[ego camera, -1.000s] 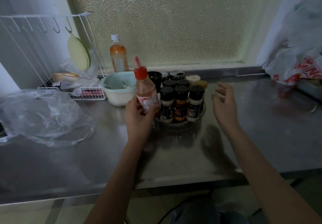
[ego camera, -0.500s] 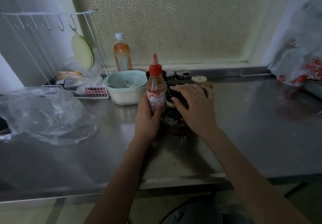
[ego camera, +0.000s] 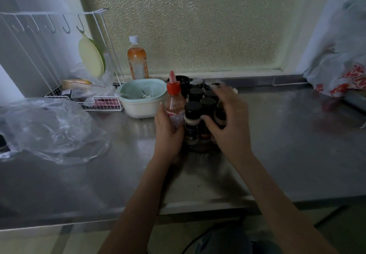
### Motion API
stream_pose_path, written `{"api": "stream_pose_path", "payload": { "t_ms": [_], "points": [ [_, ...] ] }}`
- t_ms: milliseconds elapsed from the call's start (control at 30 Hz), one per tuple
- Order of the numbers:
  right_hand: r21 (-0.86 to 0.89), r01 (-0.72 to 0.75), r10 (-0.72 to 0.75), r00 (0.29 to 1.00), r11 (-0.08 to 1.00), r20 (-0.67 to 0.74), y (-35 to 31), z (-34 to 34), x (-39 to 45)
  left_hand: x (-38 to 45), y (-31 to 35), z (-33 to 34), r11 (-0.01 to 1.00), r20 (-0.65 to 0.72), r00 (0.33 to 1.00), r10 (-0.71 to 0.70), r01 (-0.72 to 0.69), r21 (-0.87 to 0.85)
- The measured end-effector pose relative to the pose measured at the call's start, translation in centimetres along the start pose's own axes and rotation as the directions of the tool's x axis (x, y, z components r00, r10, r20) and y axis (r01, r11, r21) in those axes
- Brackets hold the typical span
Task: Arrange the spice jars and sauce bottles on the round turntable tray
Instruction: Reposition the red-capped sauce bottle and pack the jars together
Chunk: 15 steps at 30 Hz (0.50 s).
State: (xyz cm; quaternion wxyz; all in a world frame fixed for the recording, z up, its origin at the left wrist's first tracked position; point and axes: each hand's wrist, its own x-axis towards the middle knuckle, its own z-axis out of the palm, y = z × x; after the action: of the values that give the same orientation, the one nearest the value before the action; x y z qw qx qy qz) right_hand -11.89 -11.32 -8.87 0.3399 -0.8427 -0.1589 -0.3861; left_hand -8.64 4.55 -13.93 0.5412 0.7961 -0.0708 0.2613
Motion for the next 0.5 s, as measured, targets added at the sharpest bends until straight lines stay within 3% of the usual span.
{"api": "stream_pose_path", "payload": {
  "t_ms": [67, 133, 200, 233, 333, 500],
  "points": [
    [0.135, -0.135, 0.154, 0.978, 0.982, -0.139, 0.7, -0.9, -1.2, -0.5, 0.9, -0.5, 0.999, -0.148, 0.988, 0.038, -0.035, 0.024],
    [0.223, -0.305, 0.344, 0.925, 0.926, -0.162, 1.4, -1.5, -2.0, -1.5, 2.3, -0.9, 0.984, -0.296, 0.941, 0.165, -0.135, 0.120],
    [0.327, -0.418, 0.474, 0.873, 0.847, -0.114, 1.9, -1.7, -1.8, -2.5, 3.5, -0.8, 0.944, -0.274, 0.921, 0.278, -0.209, 0.255],
    [0.377, -0.442, 0.508, 0.856, 0.814, -0.093, 2.2, -1.7, -1.5, -2.6, 3.6, -0.6, 0.935, -0.205, 0.945, 0.253, -0.185, 0.302],
    [0.373, -0.442, 0.504, 0.860, 0.816, -0.082, 2.8, -1.8, -0.6, -2.3, 3.0, 0.3, 0.925, -0.058, 0.996, 0.071, -0.044, 0.378],
    [0.152, -0.276, 0.294, 0.950, 0.949, -0.106, 1.2, -1.1, -2.5, -1.8, 1.8, 0.4, 0.908, -0.072, 0.986, 0.151, -0.110, 0.404]
  ]
}}
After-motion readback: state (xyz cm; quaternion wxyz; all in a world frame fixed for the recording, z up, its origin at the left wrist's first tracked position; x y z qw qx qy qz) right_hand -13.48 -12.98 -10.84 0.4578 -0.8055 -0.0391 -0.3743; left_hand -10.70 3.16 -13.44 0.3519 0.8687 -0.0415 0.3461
